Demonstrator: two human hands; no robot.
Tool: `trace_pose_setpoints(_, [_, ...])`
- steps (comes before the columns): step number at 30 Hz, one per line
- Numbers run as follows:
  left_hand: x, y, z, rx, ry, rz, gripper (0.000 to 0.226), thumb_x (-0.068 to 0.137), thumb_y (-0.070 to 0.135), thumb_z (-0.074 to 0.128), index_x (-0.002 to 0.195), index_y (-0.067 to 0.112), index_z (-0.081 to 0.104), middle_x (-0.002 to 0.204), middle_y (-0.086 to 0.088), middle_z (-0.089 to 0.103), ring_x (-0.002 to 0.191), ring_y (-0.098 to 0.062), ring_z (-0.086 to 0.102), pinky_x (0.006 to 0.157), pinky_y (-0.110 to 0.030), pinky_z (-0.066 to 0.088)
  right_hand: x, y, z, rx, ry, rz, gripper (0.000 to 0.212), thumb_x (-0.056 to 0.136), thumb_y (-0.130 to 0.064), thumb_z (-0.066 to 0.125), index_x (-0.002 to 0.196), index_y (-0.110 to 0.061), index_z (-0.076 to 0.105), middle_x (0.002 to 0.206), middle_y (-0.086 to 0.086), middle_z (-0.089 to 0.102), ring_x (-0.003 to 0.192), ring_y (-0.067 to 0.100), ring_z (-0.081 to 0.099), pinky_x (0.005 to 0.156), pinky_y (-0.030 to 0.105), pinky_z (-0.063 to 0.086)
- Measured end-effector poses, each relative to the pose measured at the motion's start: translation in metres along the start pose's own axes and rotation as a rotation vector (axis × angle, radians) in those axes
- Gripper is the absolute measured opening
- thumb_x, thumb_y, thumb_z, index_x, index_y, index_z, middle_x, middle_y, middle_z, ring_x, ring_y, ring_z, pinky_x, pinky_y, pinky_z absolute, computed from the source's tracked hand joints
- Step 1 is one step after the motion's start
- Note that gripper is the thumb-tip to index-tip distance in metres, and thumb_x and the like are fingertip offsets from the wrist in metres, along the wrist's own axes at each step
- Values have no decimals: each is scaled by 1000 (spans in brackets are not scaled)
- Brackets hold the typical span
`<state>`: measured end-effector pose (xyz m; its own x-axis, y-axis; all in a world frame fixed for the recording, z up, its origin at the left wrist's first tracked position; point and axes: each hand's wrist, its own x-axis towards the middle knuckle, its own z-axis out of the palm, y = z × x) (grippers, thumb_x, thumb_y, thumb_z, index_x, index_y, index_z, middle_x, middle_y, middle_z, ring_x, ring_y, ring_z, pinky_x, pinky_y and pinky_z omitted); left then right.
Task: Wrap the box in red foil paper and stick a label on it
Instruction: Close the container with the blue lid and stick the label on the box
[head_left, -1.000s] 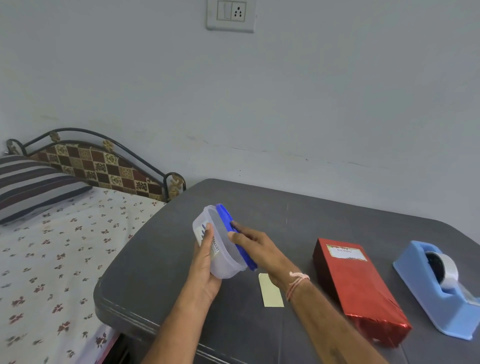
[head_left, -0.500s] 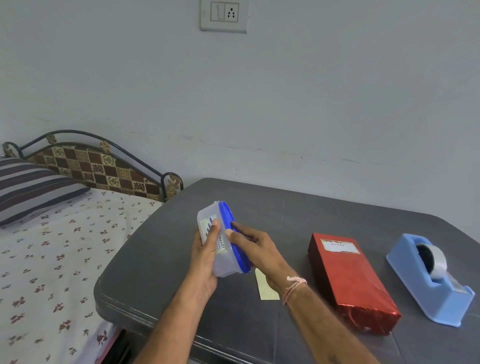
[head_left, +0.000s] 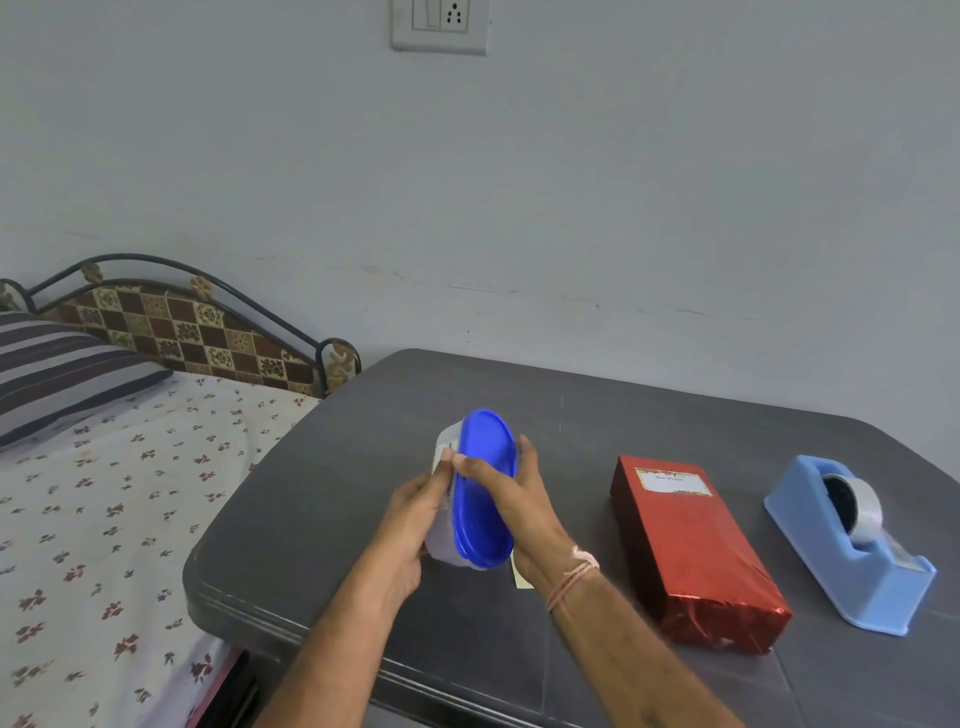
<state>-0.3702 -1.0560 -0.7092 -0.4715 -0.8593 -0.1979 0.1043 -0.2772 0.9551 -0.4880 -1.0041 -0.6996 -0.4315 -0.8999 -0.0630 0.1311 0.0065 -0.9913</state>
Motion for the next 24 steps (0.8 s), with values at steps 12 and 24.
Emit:
trace_pose_setpoints(12, [-8, -16, -11, 180, -142, 130, 60, 89, 70, 59, 105, 13, 70, 104, -3, 76, 101, -24, 72, 94, -44, 55, 33, -22, -8, -77, 116, 138, 86, 73, -86, 63, 106, -7, 62, 88, 4, 56, 80, 21, 54, 78, 41, 53])
trace_pose_setpoints(24, [17, -7, 15, 377, 430, 185, 63, 101, 60, 40, 63, 12, 54, 61, -2, 59, 58, -22, 52, 57, -33, 37, 0, 16, 21, -168, 283, -77, 41, 97, -67, 49, 108, -29, 57, 99, -11, 68, 89, 7, 65, 74, 27, 50])
